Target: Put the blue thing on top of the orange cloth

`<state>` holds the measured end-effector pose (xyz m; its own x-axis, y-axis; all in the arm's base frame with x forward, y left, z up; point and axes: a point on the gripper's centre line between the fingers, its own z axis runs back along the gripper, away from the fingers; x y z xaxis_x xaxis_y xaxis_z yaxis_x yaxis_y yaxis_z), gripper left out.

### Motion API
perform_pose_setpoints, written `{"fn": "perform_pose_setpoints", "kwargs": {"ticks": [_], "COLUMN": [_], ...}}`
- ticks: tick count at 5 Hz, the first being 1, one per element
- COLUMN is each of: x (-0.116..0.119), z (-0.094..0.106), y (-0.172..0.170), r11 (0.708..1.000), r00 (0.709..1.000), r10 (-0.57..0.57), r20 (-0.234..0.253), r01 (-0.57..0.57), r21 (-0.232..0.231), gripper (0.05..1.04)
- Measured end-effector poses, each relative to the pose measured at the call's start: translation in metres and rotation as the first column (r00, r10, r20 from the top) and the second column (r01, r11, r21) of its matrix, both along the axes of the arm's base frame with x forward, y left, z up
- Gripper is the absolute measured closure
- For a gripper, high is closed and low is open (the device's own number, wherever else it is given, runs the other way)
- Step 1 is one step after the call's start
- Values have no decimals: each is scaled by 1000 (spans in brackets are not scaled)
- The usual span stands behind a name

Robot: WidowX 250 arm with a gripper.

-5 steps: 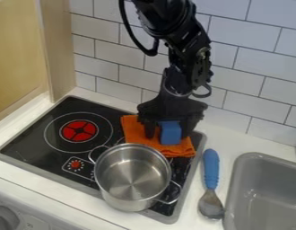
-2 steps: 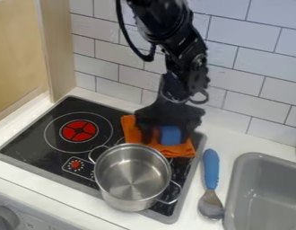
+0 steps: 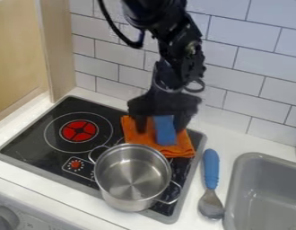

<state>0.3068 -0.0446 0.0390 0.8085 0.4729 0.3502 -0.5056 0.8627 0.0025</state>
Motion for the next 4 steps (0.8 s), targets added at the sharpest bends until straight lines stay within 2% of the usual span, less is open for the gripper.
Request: {"fn": "perform_pose_setpoints", "kwargs": {"ticks": [1,3,4], "x": [-8,-33,-43], "z": [18,53,63], "y": [-12,-19,-20], "r11": [1000,1000,1000], "r00": [998,988,980], "r10": [-23,0,7], "r20": [58,154,201], "r01": [24,-1,-9], "r21": [-6,7,5], "gripper": [85,85,85]}}
